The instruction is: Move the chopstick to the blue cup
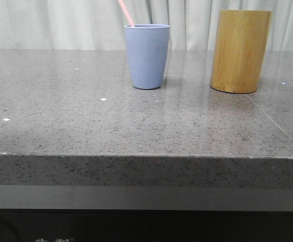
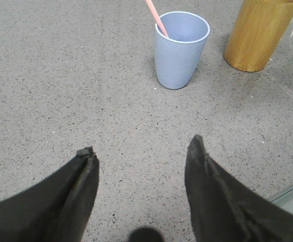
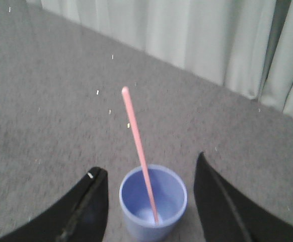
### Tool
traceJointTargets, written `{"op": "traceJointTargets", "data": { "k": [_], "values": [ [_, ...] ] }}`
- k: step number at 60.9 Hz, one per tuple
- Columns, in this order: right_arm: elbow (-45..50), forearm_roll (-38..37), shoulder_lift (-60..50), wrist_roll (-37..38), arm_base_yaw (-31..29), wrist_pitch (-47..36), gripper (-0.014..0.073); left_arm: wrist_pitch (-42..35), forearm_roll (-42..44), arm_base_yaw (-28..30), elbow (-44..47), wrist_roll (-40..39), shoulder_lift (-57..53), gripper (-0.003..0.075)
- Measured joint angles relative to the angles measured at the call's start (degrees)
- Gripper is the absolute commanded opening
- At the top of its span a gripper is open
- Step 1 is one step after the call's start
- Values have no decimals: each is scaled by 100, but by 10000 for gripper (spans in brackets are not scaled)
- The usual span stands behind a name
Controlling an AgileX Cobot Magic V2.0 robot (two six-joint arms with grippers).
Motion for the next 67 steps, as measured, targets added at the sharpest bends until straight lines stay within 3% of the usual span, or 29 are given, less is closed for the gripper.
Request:
{"op": "traceJointTargets", "data": {
  "k": [9,19,31,60,67],
  "values": [
    [12,-284,-594,84,-63,1893,411,0,0,0,0,0,0,389],
    [533,-331,-1388,465,-603,2889,411,22,0,0,0,0,0,389],
    [1571,-392,-2566,626,-1244,2810,411,30,0,0,0,0,0,389],
    [3390,82,-4928,650,-1336,2123,411,30,0,0,0,0,0,389],
    [3479,-1,-5096,660,-1336,2033,355,30,0,0,0,0,0,355]
  ]
}}
